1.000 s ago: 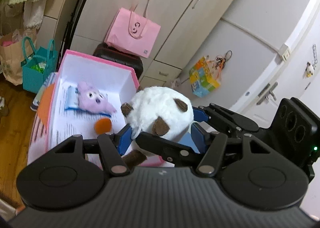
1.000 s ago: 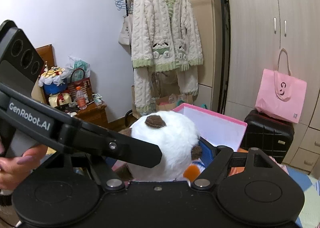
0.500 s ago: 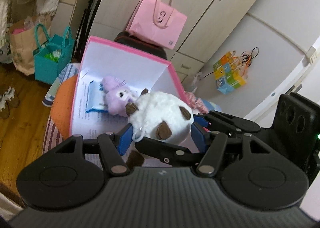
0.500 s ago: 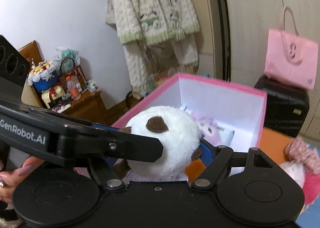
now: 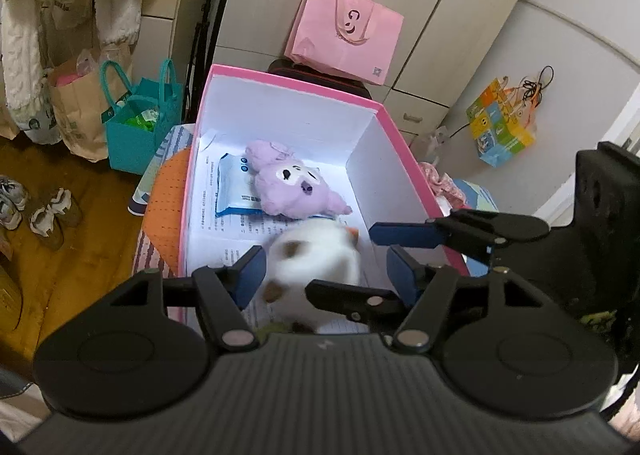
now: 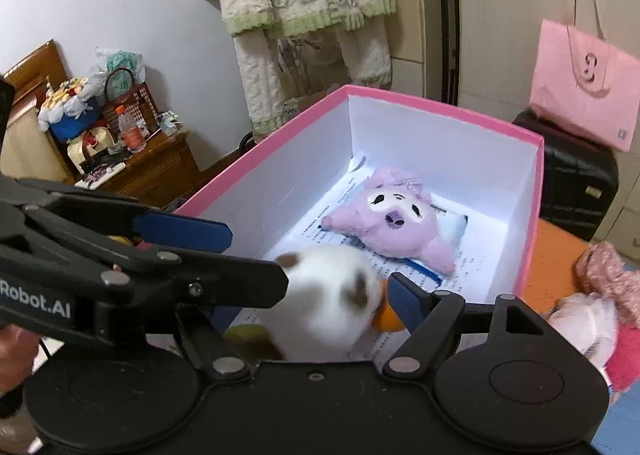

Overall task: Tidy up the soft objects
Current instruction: 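Lower the white plush into the box and open the left gripper, then withdraw the left tool from the box toward the table, then close the left gripper on the white wipes pack while the right gripper closes on the pink fluffy ball, then carry the wipes pack and pink fluffy ball with both grippers over the pink box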

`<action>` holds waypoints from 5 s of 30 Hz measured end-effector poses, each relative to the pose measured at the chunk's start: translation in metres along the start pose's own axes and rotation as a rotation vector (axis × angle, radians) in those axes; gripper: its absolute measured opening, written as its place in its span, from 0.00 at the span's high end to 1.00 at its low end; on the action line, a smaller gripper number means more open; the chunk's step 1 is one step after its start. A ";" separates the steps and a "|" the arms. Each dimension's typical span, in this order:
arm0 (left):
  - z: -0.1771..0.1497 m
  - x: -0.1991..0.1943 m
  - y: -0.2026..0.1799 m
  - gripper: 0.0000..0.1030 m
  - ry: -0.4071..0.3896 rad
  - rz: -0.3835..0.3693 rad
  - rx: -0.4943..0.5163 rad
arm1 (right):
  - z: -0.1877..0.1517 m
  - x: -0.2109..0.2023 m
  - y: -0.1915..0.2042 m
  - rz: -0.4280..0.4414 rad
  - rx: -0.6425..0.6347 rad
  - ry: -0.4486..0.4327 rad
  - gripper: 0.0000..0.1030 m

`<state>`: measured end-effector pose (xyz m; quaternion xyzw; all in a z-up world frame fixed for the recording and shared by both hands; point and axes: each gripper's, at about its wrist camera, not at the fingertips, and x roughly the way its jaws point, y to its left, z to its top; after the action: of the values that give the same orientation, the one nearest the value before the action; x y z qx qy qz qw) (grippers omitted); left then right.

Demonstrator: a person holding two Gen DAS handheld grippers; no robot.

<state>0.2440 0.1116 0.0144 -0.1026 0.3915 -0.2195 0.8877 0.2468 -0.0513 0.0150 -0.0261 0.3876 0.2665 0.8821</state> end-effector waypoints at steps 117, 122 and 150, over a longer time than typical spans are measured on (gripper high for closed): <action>-0.080 0.192 -0.209 0.57 -0.106 0.187 0.300 | -0.104 -0.024 -0.261 0.001 0.179 -0.133 0.58; -0.085 0.187 -0.211 0.61 -0.106 0.157 0.321 | -0.107 -0.027 -0.258 -0.023 0.155 -0.140 0.59; -0.101 0.144 -0.215 0.62 -0.165 0.086 0.337 | -0.146 -0.072 -0.257 -0.110 0.278 -0.186 0.63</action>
<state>0.1887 -0.1471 -0.0704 0.0466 0.2791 -0.2348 0.9299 0.2351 -0.3407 -0.0782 0.0995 0.3355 0.1629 0.9225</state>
